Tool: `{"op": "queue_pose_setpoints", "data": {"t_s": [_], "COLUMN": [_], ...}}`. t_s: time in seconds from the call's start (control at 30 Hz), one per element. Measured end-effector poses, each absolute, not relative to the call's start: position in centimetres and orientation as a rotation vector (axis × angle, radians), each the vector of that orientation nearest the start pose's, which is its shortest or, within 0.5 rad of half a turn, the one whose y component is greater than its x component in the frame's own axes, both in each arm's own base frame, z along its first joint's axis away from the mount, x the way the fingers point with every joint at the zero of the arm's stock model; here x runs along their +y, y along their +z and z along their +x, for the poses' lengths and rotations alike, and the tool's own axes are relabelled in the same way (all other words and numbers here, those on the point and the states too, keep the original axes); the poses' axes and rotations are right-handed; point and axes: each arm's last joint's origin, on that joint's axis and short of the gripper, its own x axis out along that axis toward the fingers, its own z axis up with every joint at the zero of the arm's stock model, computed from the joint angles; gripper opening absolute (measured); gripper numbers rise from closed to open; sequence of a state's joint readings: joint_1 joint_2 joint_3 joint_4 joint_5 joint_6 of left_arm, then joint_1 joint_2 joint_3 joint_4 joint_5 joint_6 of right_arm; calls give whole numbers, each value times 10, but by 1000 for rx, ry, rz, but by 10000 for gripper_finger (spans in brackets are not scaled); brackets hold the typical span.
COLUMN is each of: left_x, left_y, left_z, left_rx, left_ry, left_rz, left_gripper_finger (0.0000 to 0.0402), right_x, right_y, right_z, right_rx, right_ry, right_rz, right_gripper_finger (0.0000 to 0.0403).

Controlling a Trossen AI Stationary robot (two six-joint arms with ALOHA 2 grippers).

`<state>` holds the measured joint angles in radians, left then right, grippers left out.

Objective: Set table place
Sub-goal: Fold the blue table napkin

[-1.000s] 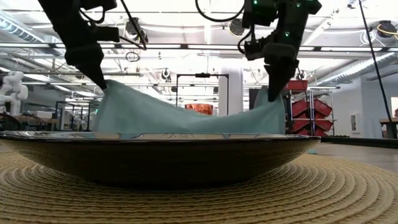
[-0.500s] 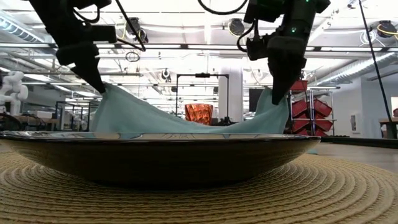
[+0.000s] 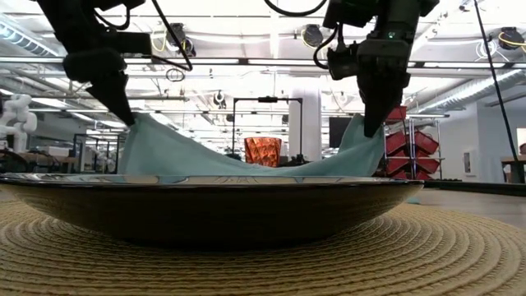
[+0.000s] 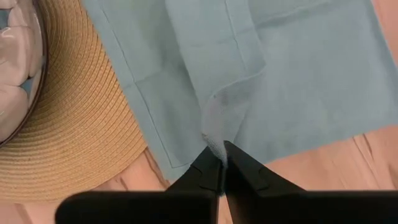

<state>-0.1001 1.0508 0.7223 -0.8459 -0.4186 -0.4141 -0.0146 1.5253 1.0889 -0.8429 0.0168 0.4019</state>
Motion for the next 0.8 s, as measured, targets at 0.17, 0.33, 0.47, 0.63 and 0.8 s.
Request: {"op": "queue_pose_setpoints", "data": {"t_s": [0.17,0.33,0.47,0.63,0.8], "left_x": [-8,-10,-12,-15,-18], "left_y": [222,210,196,194,194], "left_z": [177,174,172,171,170], "left_rx": [1078,1142,1161,1175,1179], "left_ry": [447,385,350,348,330], "left_rz": [-103,-142,-236,-322,-303], "left_gripper_finger": [0,27,80,141,155], "right_x": [0,5,7,21,37], "right_y": [223,213,203,192,190], "right_z": [284,279,272,264,261], "right_rx": [1260,1295,1339,1410,1425], "right_ry": [-268,-286,-318,-260,-259], "right_rz": [341,386,451,497,507], "right_gripper_finger": [0,34,102,180,212]}}
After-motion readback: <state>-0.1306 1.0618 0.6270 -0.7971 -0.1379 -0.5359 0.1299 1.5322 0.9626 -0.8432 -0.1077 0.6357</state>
